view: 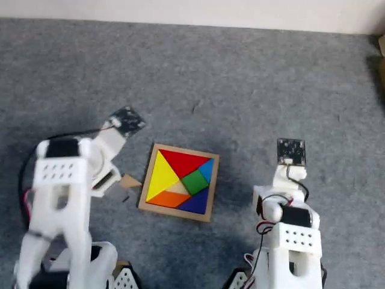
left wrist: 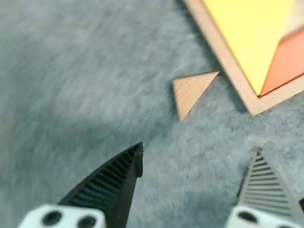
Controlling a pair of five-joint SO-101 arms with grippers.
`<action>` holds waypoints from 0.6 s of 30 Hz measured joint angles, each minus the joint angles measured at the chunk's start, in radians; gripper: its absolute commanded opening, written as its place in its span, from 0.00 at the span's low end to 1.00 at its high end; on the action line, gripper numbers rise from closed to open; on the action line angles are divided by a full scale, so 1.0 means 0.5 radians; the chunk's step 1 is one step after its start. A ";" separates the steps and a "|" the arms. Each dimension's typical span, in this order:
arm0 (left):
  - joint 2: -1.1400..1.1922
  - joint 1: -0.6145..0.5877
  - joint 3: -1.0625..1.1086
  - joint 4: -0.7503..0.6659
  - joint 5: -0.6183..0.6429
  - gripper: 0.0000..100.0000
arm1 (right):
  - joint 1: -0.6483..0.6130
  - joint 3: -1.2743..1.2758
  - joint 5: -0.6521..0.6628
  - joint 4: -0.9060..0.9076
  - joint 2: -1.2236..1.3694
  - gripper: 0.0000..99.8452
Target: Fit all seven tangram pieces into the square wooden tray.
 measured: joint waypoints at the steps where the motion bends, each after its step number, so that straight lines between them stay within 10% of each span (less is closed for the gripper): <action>1: 0.089 0.021 -0.009 -0.058 -0.025 0.33 | 0.006 0.012 0.000 -0.003 -0.015 0.01; 18: 0.939 0.135 -0.040 -0.733 -0.328 0.25 | 0.003 0.077 0.000 -0.015 -0.052 0.01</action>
